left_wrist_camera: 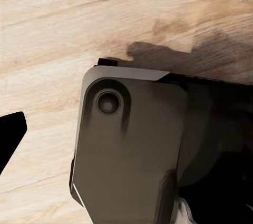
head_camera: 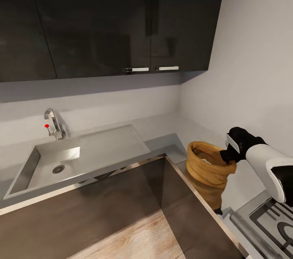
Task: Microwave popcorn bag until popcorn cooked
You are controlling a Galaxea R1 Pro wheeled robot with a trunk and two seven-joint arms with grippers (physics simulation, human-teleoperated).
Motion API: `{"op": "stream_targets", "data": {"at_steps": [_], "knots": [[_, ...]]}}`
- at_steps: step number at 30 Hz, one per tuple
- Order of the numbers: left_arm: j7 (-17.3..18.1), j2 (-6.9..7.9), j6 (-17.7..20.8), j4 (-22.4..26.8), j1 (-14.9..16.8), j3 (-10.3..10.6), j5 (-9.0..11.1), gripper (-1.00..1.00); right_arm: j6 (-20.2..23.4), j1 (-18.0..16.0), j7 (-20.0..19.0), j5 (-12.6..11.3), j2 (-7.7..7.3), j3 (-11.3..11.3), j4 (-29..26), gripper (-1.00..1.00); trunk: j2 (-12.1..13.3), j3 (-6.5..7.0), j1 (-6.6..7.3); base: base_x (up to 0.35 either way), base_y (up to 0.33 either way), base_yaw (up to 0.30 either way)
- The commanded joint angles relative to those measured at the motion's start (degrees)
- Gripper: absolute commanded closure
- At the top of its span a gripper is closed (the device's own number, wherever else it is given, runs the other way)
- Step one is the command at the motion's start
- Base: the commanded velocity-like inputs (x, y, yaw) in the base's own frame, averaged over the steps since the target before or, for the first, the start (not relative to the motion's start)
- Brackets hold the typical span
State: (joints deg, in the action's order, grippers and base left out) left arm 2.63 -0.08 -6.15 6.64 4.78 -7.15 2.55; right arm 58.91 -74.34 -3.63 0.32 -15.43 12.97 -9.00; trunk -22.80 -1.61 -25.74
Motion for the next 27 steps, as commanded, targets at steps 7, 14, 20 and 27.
{"op": "stream_targets", "data": {"at_steps": [7,14,20,27], "knots": [[0.27,-0.01,-0.15,-0.05,0.05,-0.33,0.27,-1.0,0.24,-0.02,-0.38,-0.46,-0.04,0.3,-0.05,1.0,-0.12,-0.15,-0.04,0.0,0.0,0.0],[0.27,-0.15,-0.11,-0.05,0.05,-0.32,0.27,-1.0,0.78,-0.79,-1.13,-0.91,0.05,-0.2,-0.12,1.0,-0.12,-0.15,-0.04,0.0,0.0,0.0],[0.27,-0.26,-0.16,-0.05,0.05,-0.25,0.27,-1.0,1.01,-1.26,-1.29,-1.0,-0.03,-0.24,-0.14,1.0,-0.12,-0.15,-0.04,0.0,0.0,0.0],[0.29,-0.27,-0.18,-0.05,0.05,-0.24,0.27,-1.0,1.09,-1.65,-1.89,-1.12,-0.44,-0.31,-3.18,1.0,-0.12,-0.15,-0.04,0.0,0.0,0.0]]}}
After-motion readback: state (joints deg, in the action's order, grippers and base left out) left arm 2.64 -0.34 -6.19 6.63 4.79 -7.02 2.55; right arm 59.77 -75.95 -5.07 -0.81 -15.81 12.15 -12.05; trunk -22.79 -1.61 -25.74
